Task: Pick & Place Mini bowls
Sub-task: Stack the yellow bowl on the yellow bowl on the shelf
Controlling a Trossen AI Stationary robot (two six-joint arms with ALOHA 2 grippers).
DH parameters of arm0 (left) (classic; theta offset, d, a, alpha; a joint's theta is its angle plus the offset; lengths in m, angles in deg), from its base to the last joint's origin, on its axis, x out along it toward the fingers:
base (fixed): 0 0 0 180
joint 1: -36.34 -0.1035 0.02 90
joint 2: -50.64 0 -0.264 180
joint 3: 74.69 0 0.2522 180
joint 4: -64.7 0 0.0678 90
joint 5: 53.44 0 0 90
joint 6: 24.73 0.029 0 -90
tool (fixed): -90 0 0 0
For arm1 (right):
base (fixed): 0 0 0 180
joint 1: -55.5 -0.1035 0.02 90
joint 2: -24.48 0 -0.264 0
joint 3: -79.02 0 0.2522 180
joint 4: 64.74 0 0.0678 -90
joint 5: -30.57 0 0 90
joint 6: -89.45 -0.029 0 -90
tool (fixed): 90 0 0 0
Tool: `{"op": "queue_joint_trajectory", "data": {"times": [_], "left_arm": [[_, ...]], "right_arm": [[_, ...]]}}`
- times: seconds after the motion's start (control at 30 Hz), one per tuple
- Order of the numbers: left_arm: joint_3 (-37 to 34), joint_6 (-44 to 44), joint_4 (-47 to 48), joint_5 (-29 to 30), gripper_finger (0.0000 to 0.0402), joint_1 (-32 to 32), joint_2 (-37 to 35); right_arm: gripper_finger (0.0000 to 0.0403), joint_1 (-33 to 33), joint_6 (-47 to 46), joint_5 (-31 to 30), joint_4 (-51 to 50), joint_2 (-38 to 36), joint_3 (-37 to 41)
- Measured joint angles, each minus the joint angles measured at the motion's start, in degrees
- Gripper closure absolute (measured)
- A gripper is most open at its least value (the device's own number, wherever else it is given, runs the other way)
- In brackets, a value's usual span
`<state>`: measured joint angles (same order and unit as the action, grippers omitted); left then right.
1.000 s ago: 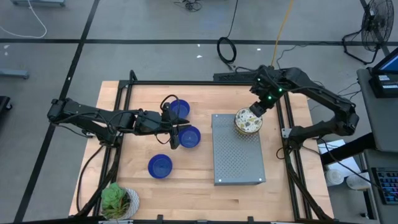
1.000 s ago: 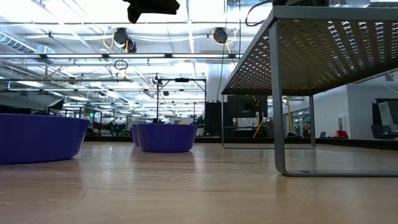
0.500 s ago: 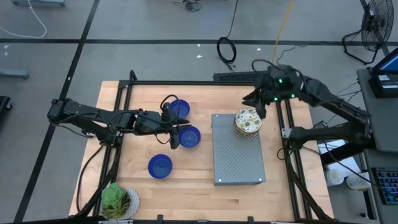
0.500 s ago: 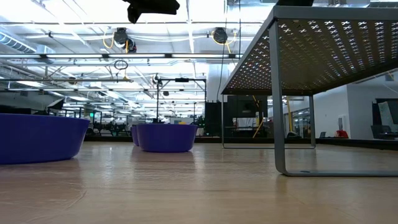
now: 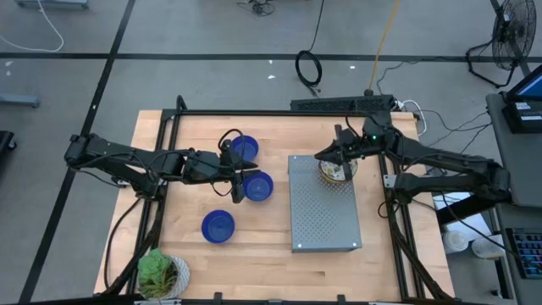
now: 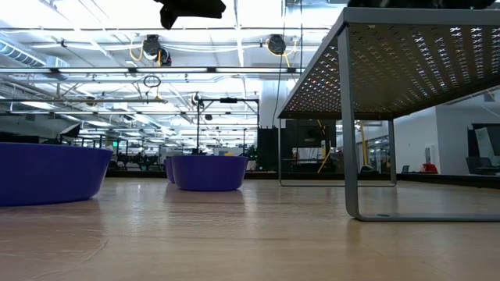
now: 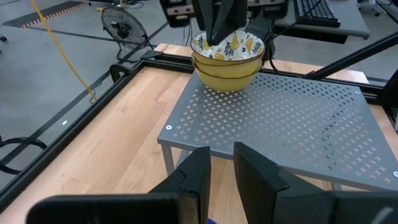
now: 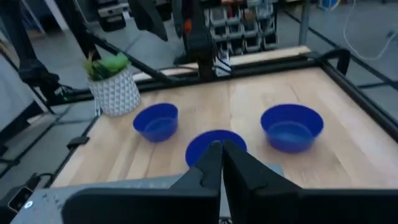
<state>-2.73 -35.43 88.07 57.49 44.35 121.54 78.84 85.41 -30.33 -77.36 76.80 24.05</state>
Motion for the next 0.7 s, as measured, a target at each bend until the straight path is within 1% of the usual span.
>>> {"op": "queue_joint_trajectory", "data": {"times": [0.07,0.3,0.4,0.57,0.7], "left_arm": [[0.0,0.0,0.0,0.0,0.0325,0.0,0.0],[0.0,1.6,0.0,0.0,0.0325,0.0,0.0],[0.0,2.0,0.0,0.0,0.0325,0.0,0.0],[0.0,2.0,0.0,0.0,0.0325,0.0,0.0],[0.0,2.0,0.0,0.0,0.0325,0.0,0.0]], "right_arm": [[0.0402,0.0,-0.4,1.2,1.2,0.0,1.2],[0.0403,0.0,-0.9,1.2,1.2,0.2,4.2],[0.0403,0.0,-1.1,1.3,1.7,0.2,4.2],[0.0403,-0.4,-3.0,4.0,7.1,-1.2,4.2],[0.0403,-1.0,-2.6,4.1,5.5,-0.8,4.3]]}}
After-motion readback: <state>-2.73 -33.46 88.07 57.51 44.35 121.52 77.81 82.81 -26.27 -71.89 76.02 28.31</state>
